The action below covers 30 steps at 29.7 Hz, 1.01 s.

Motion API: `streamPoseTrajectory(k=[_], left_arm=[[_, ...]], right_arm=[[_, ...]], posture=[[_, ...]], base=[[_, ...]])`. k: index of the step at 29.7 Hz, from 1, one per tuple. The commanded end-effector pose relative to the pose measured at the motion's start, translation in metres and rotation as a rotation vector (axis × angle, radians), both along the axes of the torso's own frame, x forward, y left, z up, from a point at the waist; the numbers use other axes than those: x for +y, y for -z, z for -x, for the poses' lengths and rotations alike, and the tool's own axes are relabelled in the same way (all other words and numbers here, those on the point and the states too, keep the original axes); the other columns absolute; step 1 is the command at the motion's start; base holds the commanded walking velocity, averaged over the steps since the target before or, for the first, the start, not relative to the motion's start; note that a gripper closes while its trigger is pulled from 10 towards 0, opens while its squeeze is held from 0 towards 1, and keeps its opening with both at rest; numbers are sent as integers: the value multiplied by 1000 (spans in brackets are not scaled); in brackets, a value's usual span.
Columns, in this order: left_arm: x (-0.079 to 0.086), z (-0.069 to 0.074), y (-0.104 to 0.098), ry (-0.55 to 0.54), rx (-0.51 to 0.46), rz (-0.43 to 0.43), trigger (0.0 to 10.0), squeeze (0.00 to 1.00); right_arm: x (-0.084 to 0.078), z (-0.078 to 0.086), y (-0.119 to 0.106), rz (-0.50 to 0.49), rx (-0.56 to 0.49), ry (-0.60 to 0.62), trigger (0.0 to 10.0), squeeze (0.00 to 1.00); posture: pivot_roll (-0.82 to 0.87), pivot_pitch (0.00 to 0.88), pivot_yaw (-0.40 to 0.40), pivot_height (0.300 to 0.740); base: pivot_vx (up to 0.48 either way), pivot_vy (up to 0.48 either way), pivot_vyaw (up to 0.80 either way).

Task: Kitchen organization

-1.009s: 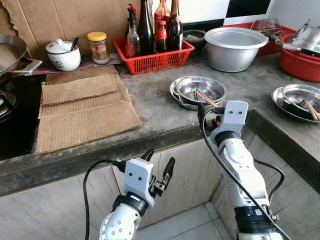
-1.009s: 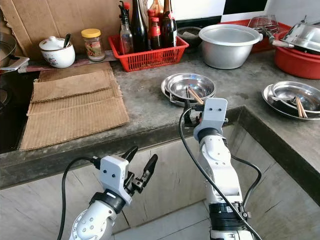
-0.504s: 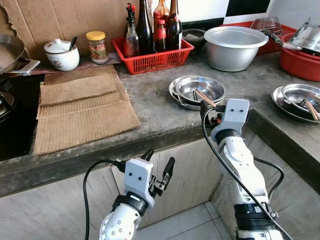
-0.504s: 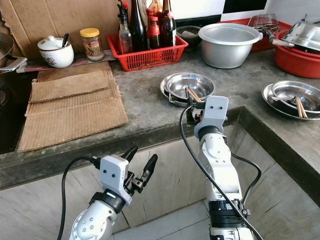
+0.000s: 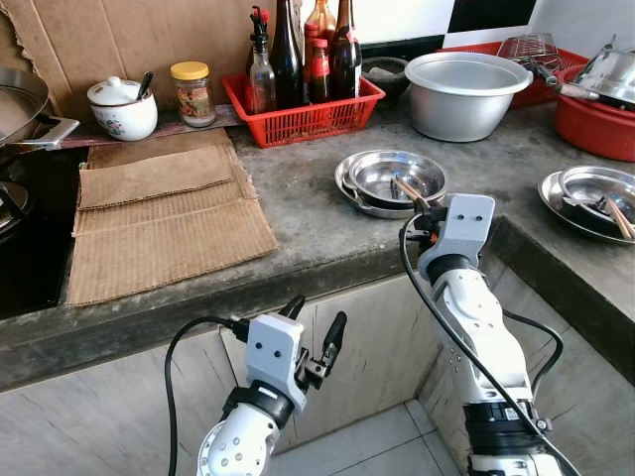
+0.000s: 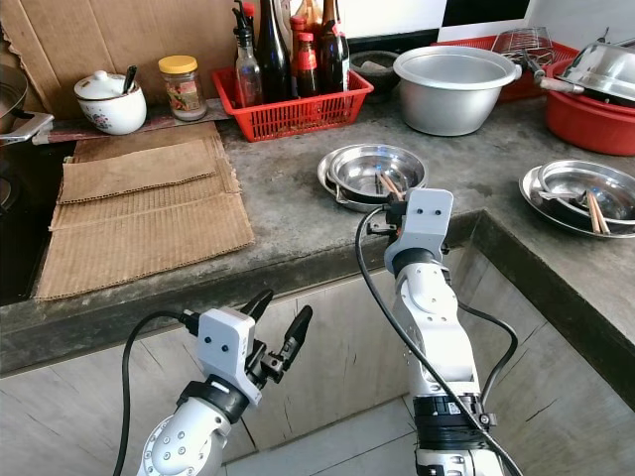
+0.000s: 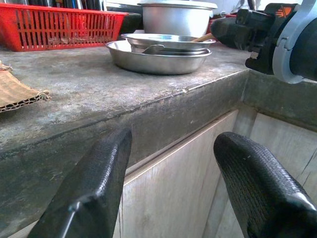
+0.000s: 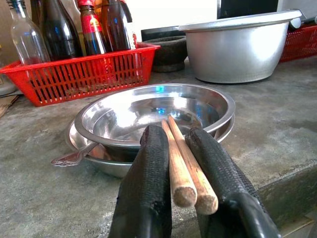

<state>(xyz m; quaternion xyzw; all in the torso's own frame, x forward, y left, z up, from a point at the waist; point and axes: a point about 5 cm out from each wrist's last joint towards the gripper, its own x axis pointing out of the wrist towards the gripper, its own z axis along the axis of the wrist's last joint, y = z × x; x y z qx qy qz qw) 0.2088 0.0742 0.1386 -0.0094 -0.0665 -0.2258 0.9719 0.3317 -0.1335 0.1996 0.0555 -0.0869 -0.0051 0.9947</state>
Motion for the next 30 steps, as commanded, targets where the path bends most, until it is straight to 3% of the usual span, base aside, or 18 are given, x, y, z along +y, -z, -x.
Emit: streamPoseTrajectory(k=[1,15,30], left_arm=[[1,1,-3,0,-17,-2,10000,0],[5,-3,0,-40,7,20,10000,0],[10,-6,3,-77,14,18,10000,0]], right_arm=[[0,-2,-5,-12,-21,0,0,0],[7,12,-37,-21,-184,-13,0,0],[13,38,-40,38,-273,-20,0,0]], posture=[[66,93,-40,740],[64,83,-43,740],[63,62,-30,740]], base=[[0,0,0],[0,0,0],[0,0,0]])
